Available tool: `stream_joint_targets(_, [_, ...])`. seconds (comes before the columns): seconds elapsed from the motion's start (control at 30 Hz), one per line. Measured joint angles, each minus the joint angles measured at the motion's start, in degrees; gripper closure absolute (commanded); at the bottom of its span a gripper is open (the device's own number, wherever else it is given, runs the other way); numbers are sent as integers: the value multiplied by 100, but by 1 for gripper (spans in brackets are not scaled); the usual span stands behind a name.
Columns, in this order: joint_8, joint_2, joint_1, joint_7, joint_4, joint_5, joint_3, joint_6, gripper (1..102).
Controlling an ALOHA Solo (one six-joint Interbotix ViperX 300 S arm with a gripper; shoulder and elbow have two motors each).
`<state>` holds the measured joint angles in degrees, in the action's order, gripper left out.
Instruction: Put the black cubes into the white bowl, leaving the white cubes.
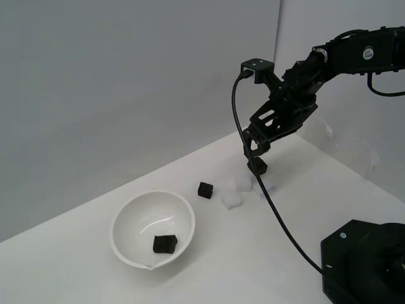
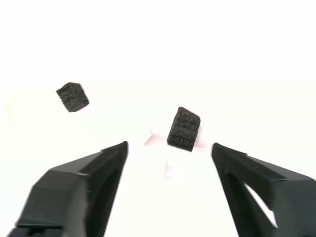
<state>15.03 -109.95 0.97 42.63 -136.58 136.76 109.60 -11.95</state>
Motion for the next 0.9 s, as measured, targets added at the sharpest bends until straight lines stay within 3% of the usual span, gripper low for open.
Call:
stream_joint_targets(0.17, [0,193,-79,-105,-9,9,-202,0,3])
stream_joint_targets(0.3, [185,422,-79,-167,0,0,-431,0,3])
stream_joint_targets(0.9, [290,1310,-132,-633,0,0,-1310,0,3])
